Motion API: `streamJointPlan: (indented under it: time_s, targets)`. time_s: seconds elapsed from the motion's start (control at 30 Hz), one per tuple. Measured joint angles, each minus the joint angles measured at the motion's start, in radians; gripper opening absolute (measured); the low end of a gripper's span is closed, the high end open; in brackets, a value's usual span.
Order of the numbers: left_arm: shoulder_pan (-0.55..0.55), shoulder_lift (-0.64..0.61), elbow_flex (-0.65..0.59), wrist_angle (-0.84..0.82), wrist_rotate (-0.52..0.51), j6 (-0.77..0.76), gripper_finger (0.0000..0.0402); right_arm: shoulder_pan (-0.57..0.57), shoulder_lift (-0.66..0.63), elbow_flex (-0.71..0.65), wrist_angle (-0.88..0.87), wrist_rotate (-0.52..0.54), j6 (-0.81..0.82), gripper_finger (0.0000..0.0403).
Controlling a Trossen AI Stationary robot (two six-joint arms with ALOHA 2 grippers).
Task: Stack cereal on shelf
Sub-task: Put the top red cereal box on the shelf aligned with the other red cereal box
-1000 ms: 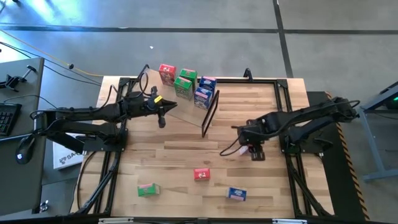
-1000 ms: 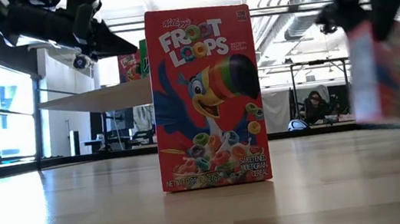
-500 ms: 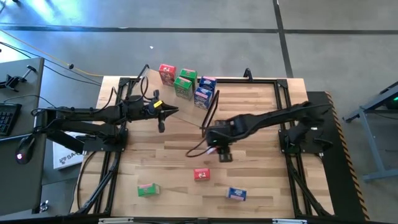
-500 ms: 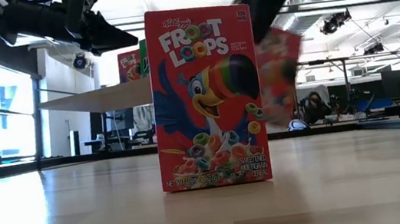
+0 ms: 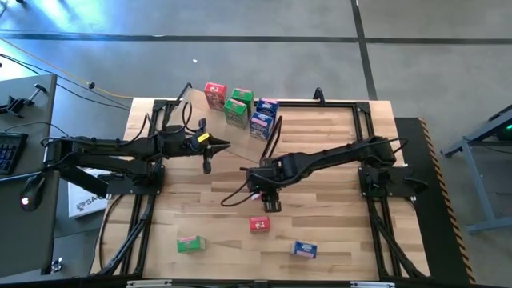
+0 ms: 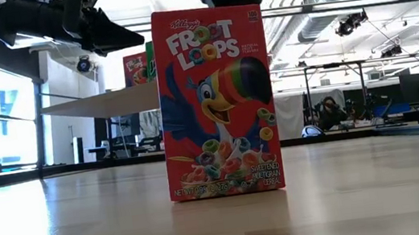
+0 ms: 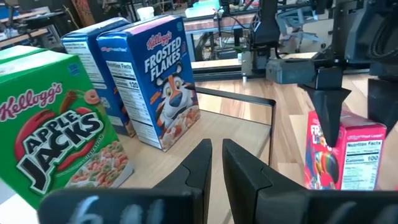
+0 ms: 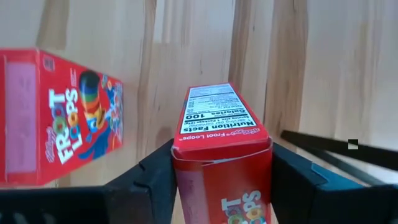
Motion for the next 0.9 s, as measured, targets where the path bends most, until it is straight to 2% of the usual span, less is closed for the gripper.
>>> streamJointPlan:
  time_s: [0.27,0.43,0.57,0.67,0.73,0.8,0.9]
  targets:
    - [0.001,0.0,0.0,0.002,0.0,0.0,0.003,0.0,-0.003,0.0,0.067,0.002,0.014,0.0234]
    - [0.001,0.0,0.0,-0.003,0.0,0.0,0.003,0.0,-0.007,0.001,0.087,0.008,0.025,0.0238]
    - [0.001,0.0,0.0,-0.003,0.0,-0.005,0.003,0.017,-0.01,0.08,-0.013,0.014,0.026,0.0234]
    - [0.001,0.0,0.0,-0.005,0.017,-0.014,0.003,0.05,-0.013,0.166,-0.153,0.008,0.031,0.021]
    - [0.0,0.0,0.0,-0.007,0.054,-0.023,0.003,0.081,-0.022,0.189,-0.223,0.006,0.034,0.0179]
    - [-0.01,0.0,0.0,-0.012,0.079,-0.024,0.0028,0.108,-0.043,0.175,-0.232,-0.003,0.04,0.0139]
    - [-0.029,0.0,0.0,-0.014,0.083,-0.011,0.0018,0.135,-0.103,0.067,-0.176,-0.005,0.093,0.0065]
